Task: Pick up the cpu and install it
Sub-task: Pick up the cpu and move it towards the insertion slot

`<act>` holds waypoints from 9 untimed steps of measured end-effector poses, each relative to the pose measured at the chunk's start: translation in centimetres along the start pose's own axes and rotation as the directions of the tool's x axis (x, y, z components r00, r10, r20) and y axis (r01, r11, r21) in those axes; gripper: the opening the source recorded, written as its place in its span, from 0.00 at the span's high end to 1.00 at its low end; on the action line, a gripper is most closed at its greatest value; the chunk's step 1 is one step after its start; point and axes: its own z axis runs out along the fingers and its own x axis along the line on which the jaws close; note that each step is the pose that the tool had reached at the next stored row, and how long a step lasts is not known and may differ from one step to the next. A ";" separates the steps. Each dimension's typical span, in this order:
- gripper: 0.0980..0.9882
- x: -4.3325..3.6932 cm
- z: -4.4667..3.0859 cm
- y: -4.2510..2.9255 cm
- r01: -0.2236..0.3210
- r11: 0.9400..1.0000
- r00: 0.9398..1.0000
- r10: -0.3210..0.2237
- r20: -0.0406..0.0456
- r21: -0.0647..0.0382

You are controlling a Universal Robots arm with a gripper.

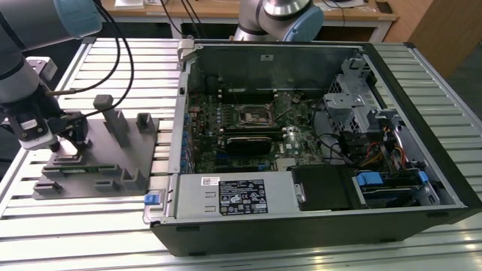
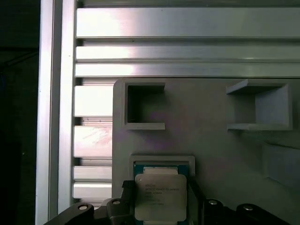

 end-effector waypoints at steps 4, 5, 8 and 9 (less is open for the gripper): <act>0.50 0.01 -0.56 0.03 0.000 1.000 1.000 0.000 0.000 0.000; 0.50 0.01 -0.66 0.03 0.000 1.000 1.000 0.000 0.000 0.000; 0.50 0.02 -0.95 0.05 0.000 1.000 1.000 0.000 0.000 0.000; 0.50 0.02 -1.08 0.06 0.000 1.000 1.000 0.000 0.000 0.000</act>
